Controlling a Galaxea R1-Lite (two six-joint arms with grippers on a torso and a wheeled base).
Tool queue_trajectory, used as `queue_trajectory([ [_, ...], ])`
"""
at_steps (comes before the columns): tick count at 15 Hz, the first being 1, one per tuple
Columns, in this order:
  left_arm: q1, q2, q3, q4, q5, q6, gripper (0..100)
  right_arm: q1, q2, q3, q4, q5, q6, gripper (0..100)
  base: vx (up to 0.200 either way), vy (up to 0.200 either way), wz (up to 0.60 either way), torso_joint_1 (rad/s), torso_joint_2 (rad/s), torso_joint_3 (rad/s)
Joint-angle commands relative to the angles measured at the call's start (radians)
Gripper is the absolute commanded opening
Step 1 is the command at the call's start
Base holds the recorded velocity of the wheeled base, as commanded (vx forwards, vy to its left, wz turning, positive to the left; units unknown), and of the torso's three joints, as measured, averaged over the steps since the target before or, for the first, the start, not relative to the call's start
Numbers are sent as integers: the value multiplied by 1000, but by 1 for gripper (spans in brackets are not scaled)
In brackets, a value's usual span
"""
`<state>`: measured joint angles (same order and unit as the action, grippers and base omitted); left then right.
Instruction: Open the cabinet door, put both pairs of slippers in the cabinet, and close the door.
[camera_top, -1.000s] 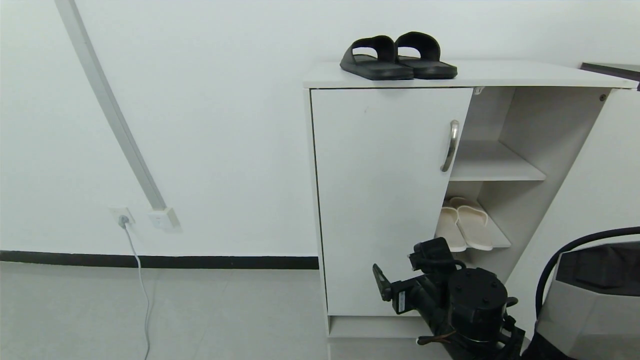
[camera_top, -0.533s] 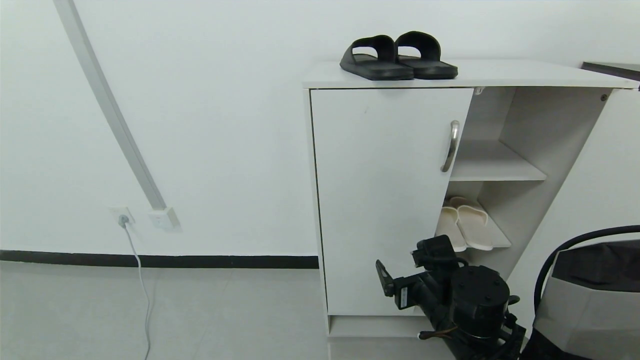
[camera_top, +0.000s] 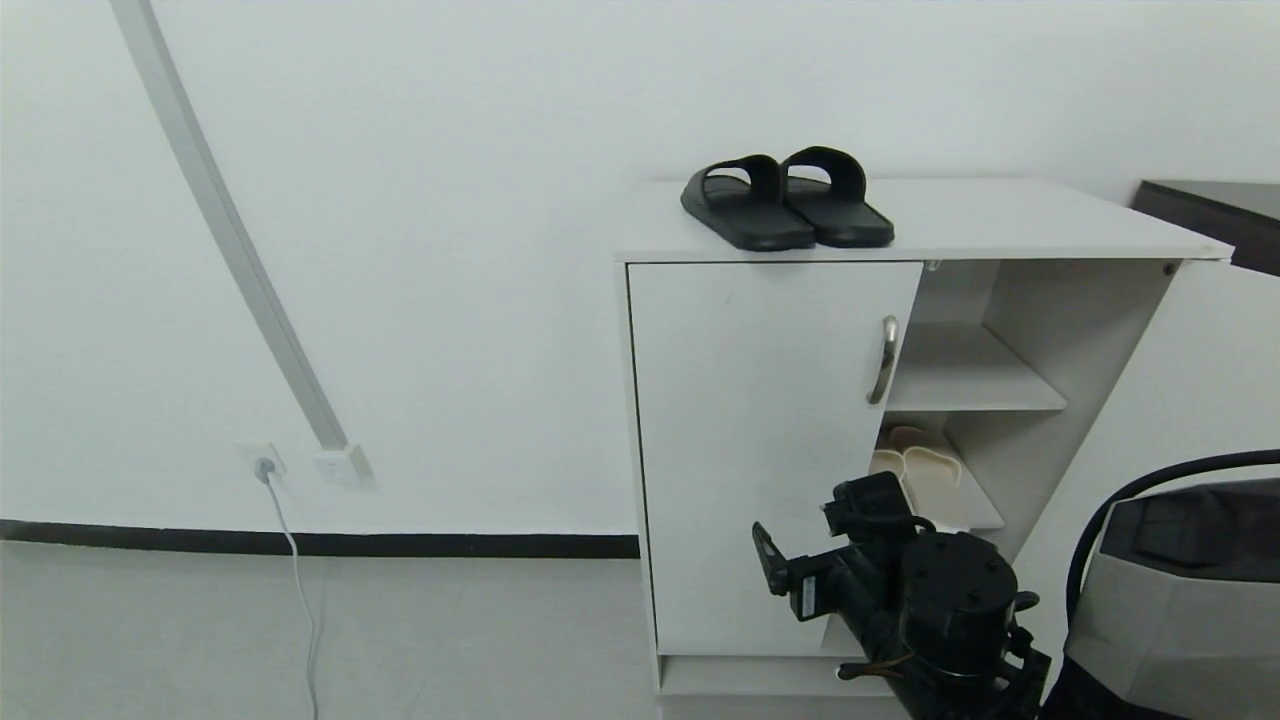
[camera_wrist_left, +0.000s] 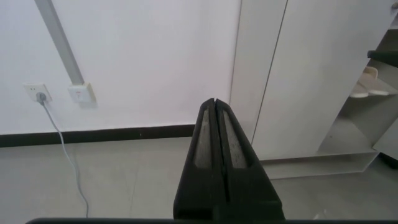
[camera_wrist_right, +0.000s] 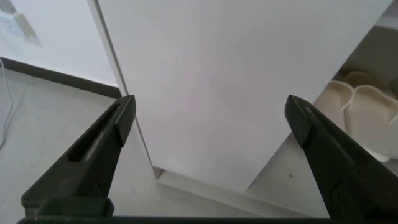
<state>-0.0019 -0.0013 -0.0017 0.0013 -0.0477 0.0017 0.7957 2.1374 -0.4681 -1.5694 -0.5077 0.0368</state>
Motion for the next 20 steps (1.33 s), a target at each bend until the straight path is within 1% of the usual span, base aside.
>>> queue_trajectory([
  [1, 0, 1, 0, 0, -1, 0, 0, 0, 1, -1, -1, 0, 0, 100, 0, 0, 0, 134, -461, -339],
  [11, 0, 1, 0, 0, -1, 1, 0, 0, 2, 0, -1, 0, 0, 100, 0, 0, 0, 161, -481, -324],
  [20, 0, 1, 0, 0, -1, 1, 0, 0, 2, 2, -1, 0, 0, 100, 0, 0, 0, 227, -545, -323],
])
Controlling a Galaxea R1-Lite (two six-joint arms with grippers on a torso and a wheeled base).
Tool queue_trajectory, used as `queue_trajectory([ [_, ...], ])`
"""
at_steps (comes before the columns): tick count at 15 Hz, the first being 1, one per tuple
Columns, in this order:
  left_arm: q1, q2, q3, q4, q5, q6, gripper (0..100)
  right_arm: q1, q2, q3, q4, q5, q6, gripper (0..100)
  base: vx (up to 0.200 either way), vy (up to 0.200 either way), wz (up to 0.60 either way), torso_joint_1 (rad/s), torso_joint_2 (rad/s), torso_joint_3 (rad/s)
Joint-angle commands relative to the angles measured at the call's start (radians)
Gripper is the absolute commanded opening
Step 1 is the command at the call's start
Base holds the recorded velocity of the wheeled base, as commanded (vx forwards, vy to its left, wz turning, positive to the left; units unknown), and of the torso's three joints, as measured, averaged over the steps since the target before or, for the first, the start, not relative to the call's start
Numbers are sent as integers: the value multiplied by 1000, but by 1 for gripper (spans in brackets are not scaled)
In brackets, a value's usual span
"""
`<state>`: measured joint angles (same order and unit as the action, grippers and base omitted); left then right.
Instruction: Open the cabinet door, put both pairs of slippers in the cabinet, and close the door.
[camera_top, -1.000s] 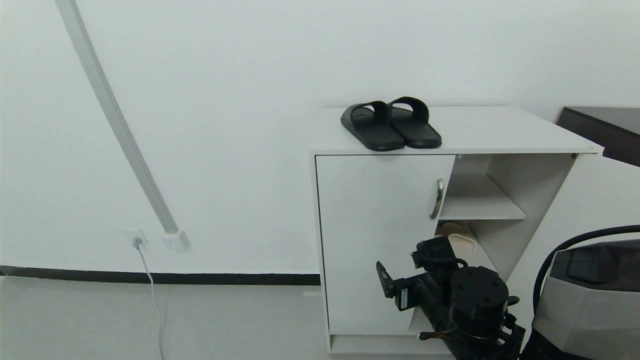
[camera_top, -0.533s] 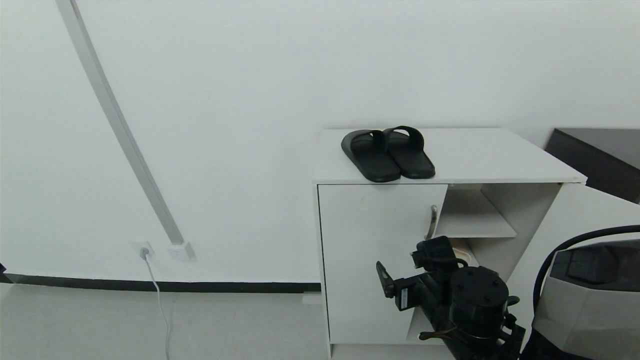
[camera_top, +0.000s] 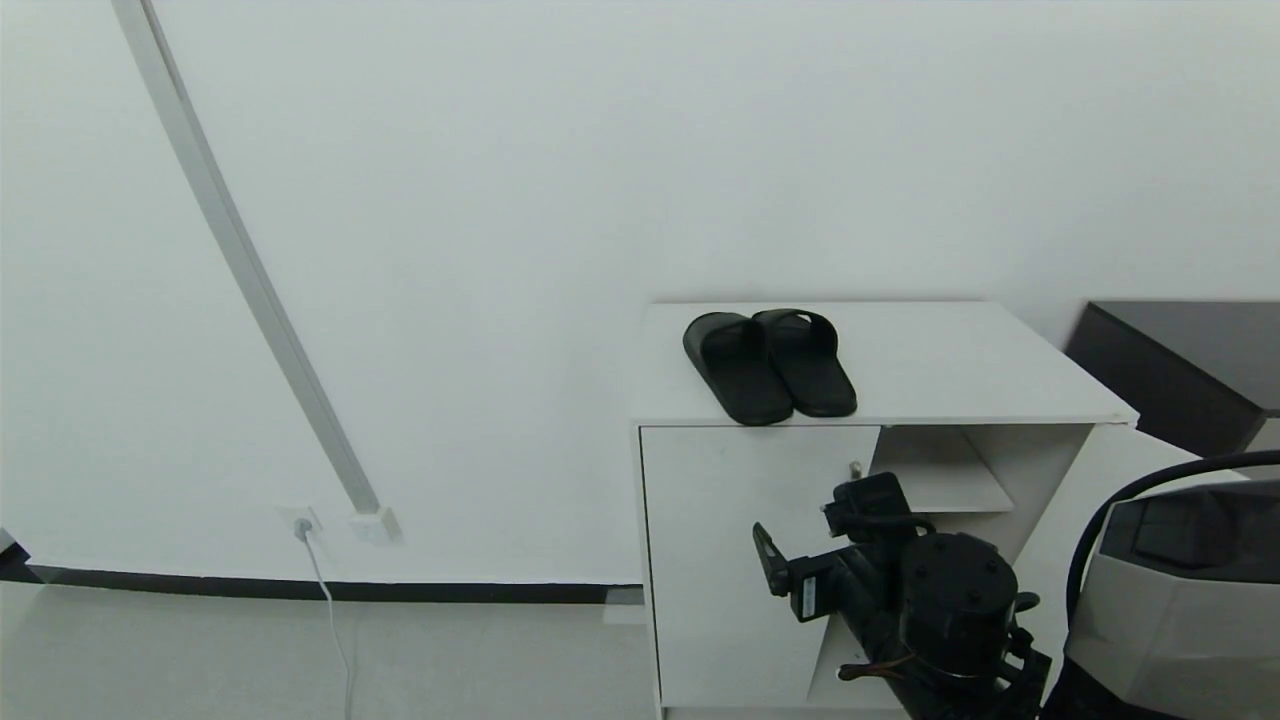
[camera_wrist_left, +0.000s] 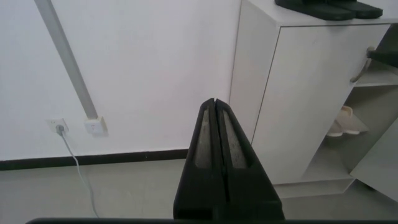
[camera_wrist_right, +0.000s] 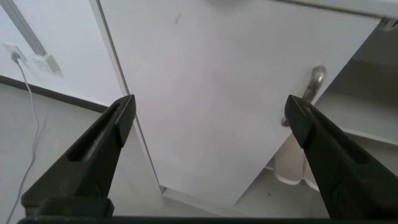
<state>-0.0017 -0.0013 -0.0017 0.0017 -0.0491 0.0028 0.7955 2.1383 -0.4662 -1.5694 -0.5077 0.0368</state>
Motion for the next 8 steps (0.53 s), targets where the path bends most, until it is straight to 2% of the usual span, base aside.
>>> queue_trajectory([
  [1, 0, 1, 0, 0, 0, 0, 0, 1, 2, 0, -1, 0, 0, 100, 0, 0, 0, 251, -583, -320],
  [4, 0, 1, 0, 0, -1, 2, 0, 1, 2, 3, -1, 0, 0, 100, 0, 0, 0, 251, -569, -313],
  [8, 0, 1, 0, 0, 0, 2, 0, -10, 11, -3, -1, 3, -2, 100, 0, 0, 0, 34, -78, -39],
])
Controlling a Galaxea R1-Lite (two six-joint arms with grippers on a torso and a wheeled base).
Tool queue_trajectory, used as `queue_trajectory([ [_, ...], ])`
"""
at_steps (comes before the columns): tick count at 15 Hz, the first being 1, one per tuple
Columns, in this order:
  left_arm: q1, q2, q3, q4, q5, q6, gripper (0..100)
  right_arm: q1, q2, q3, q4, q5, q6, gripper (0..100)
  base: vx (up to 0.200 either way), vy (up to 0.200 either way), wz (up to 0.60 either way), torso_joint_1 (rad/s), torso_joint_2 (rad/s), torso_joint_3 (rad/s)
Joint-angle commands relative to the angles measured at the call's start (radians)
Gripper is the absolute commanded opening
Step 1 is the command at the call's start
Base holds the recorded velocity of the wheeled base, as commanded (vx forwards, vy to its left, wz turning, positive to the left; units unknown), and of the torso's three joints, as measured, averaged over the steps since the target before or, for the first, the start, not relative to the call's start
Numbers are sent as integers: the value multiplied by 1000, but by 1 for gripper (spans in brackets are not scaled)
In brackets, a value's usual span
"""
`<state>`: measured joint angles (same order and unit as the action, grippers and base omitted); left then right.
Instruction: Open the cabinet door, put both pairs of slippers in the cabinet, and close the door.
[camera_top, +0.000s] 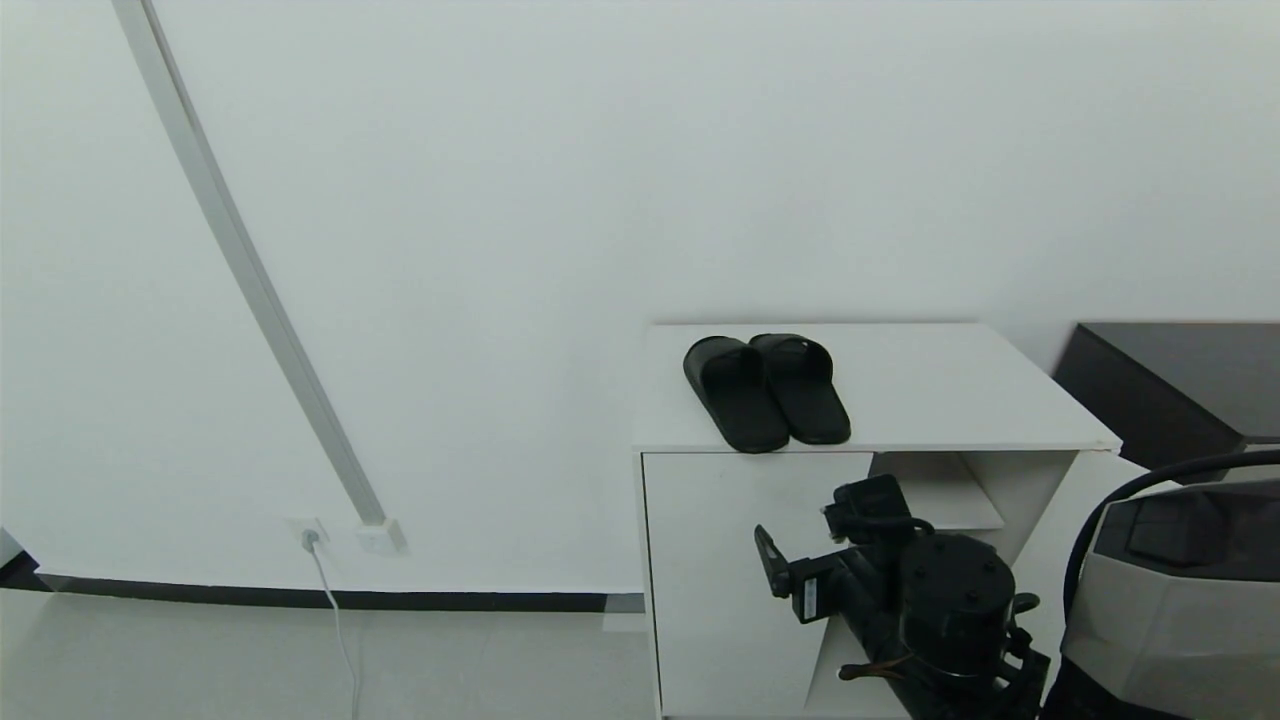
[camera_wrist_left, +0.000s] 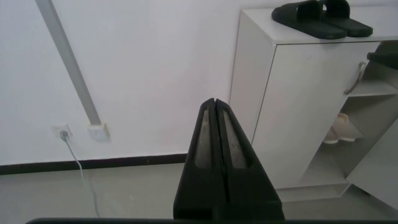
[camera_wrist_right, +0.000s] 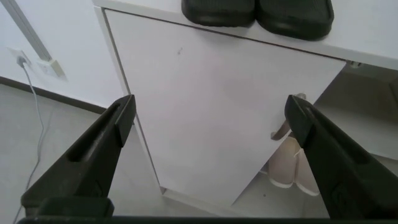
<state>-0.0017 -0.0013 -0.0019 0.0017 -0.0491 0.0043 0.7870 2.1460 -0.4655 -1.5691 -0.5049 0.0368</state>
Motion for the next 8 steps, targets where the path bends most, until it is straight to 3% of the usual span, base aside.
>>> queue_trajectory([
  [1, 0, 1, 0, 0, 0, 0, 0, -14, -6, -13, -2, 3, -2, 100, 0, 0, 0, 0, 0, 0],
  [4, 0, 1, 0, 0, 0, 0, 0, -40, -89, -93, 167, 5, -6, 100, 0, 0, 0, 0, 0, 0],
  [8, 0, 1, 0, 0, 0, -1, 0, -49, -216, -301, 558, 5, 37, 100, 0, 0, 0, 0, 0, 0],
])
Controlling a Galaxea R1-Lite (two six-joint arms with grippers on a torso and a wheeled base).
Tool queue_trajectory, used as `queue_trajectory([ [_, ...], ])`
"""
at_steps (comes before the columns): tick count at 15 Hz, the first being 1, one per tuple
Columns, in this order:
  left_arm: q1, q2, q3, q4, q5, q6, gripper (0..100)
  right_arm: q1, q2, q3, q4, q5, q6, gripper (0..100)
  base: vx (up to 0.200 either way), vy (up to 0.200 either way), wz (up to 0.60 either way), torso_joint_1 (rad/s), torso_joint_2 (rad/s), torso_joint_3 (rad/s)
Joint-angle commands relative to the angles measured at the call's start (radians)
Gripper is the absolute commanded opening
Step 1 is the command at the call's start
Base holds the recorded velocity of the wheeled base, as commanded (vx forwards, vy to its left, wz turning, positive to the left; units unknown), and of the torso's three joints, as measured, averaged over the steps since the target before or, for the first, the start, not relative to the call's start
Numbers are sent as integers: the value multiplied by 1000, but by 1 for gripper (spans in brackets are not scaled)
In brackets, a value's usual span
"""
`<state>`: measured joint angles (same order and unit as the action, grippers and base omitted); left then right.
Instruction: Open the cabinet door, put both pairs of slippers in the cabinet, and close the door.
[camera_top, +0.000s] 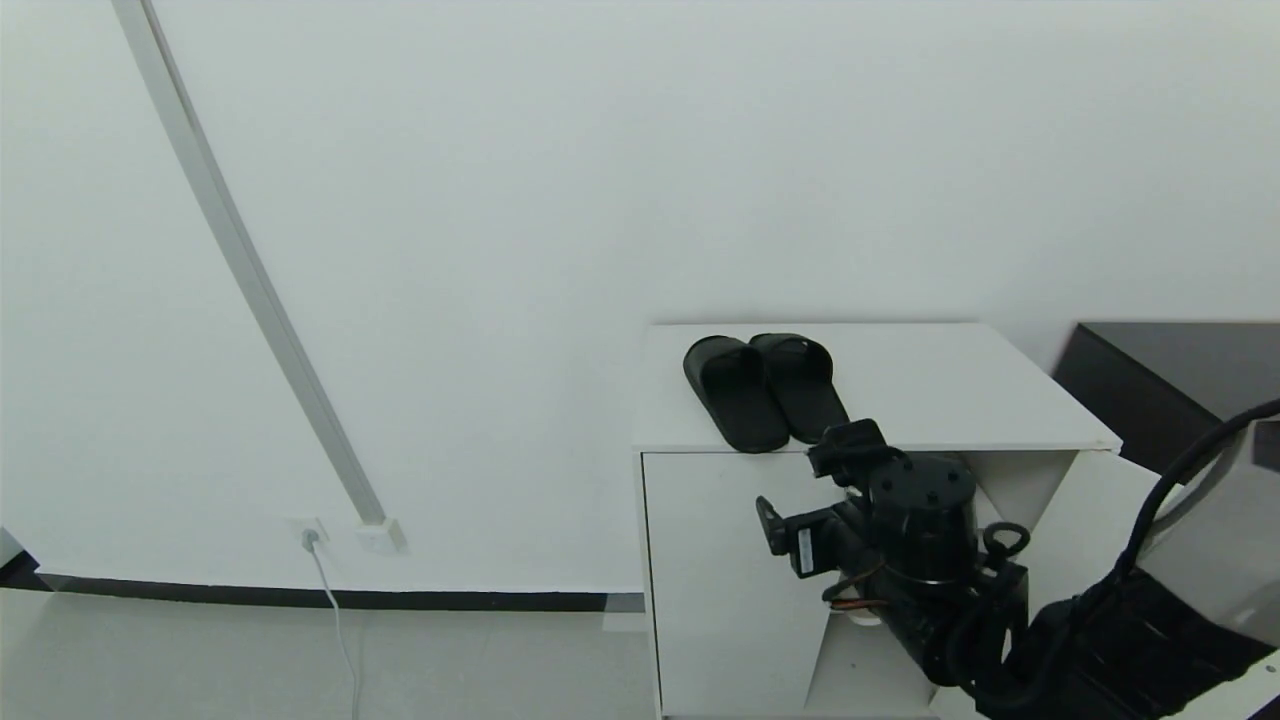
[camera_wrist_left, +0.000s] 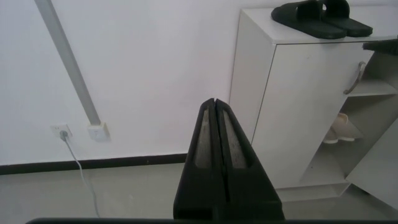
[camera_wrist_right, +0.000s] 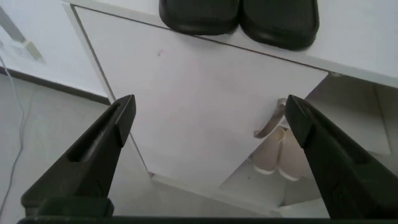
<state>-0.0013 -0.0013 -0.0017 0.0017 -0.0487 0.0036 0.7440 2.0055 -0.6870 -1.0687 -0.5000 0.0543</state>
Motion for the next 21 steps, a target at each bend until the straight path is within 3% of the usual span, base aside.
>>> queue_trajectory([
  [1, 0, 1, 0, 0, 0, -1, 0, -8, -83, -134, 141, 0, 47, 100, 0, 0, 0, 0, 0, 0],
  [4, 0, 1, 0, 0, -2, 1, 0, -6, -83, -220, 286, -6, 101, 100, 0, 0, 0, 0, 0, 0],
  [10, 0, 1, 0, 0, -3, 4, 0, -6, -77, -216, 288, -6, 102, 100, 200, 0, 0, -2, -3, 0],
  [16, 0, 1, 0, 0, -2, 3, 0, -31, -11, -190, 204, 9, 101, 100, 200, 0, 0, 5, 6, 2],
  [21, 0, 1, 0, 0, 0, 1, 0, -91, 85, -203, 122, 80, 79, 100, 0, 0, 0, 0, 0, 0],
])
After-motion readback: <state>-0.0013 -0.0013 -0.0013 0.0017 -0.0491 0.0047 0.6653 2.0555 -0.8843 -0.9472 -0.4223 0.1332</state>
